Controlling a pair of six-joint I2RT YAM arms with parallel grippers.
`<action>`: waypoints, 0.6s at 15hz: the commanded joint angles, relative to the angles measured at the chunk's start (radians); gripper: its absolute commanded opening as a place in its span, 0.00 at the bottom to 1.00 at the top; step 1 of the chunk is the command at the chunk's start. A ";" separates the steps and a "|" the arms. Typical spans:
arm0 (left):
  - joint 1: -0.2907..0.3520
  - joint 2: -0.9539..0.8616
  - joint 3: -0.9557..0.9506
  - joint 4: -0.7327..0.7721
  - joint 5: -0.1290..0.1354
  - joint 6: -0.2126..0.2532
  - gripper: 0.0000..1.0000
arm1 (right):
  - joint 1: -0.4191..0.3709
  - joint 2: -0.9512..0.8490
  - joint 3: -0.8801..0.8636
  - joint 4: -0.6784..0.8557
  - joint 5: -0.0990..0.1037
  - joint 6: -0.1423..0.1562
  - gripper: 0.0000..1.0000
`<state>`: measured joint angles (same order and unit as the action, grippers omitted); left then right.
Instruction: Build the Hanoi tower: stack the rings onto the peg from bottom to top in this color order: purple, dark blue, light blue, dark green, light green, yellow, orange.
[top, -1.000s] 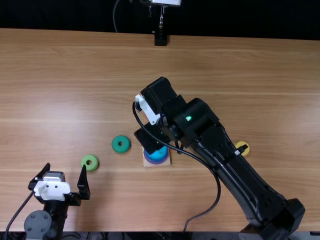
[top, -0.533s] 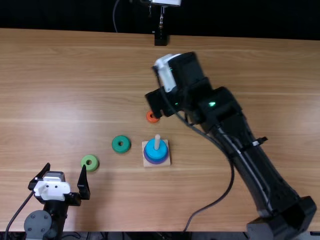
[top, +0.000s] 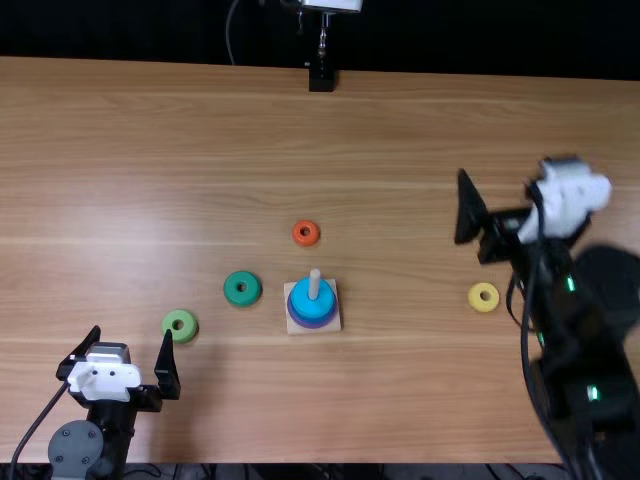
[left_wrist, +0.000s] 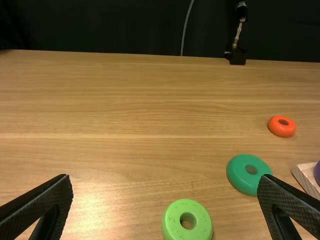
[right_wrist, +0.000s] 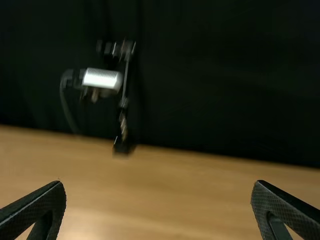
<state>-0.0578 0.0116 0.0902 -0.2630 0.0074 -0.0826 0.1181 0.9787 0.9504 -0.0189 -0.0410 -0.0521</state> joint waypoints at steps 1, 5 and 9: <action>0.007 -0.012 -0.053 -0.015 0.011 0.005 1.00 | -0.040 -0.144 -0.202 0.051 -0.003 -0.014 1.00; 0.007 -0.012 -0.053 -0.015 0.011 0.005 1.00 | -0.113 -0.597 -0.677 0.097 -0.005 -0.062 1.00; 0.007 -0.012 -0.053 -0.015 0.011 0.005 1.00 | -0.115 -0.779 -0.849 0.095 0.004 -0.058 1.00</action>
<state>-0.0582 0.0116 0.0902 -0.2630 0.0074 -0.0826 0.0105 0.2119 0.1238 0.0731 -0.0410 -0.1040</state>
